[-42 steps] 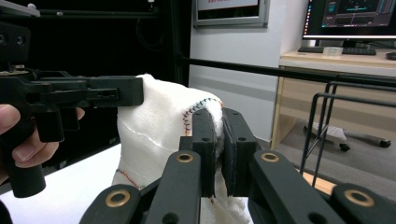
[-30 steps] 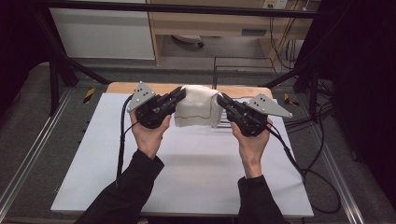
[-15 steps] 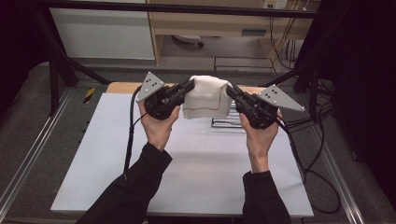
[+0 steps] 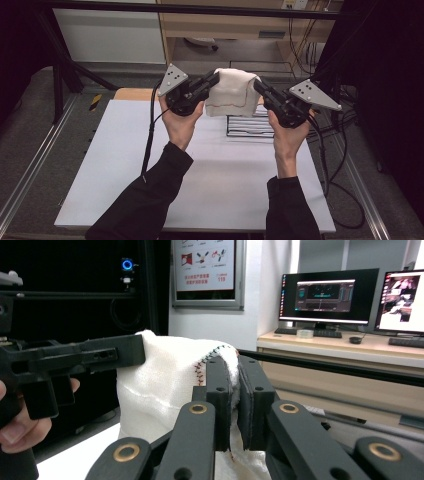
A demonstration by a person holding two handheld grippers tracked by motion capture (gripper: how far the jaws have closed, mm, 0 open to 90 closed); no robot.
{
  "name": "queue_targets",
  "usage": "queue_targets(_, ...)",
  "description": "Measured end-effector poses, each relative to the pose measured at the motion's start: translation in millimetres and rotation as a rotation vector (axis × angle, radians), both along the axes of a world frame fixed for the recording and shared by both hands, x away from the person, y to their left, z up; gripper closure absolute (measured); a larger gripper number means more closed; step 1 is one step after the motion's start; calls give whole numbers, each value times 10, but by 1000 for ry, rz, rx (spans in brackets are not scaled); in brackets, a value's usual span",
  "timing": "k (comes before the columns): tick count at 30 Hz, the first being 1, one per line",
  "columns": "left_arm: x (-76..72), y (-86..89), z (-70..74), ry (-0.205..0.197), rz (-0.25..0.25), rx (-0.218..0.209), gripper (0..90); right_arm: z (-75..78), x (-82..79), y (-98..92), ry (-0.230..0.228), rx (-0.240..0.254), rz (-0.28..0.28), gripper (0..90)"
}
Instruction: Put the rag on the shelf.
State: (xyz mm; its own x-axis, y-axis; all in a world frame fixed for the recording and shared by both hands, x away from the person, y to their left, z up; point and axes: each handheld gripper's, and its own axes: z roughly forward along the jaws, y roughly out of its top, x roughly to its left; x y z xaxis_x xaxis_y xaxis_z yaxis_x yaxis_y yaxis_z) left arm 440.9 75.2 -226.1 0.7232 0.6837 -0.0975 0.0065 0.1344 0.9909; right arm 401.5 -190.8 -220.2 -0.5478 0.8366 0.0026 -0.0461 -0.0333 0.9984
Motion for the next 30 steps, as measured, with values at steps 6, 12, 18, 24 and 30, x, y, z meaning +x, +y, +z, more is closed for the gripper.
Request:
queue_targets(6, 64, -104, 76, -7, -13, -12, 829, 95, 22, -90, -10, 8, -19, 852)
queue_targets(12, 118, -197, 166, -20, -15, -11, 829, 180, 52, -163, -16, 12, -39, 852)
queue_targets(18, 182, -284, 242, -21, -24, -15, 829, 259, 81, -234, -24, 15, -55, 852)
queue_targets(24, 244, -365, 299, -17, -25, -16, 829, 307, 136, -299, -25, 21, -68, 852)
queue_targets(30, 292, -426, 392, -30, -21, -13, 829, 403, 193, -354, -33, 24, -76, 852)
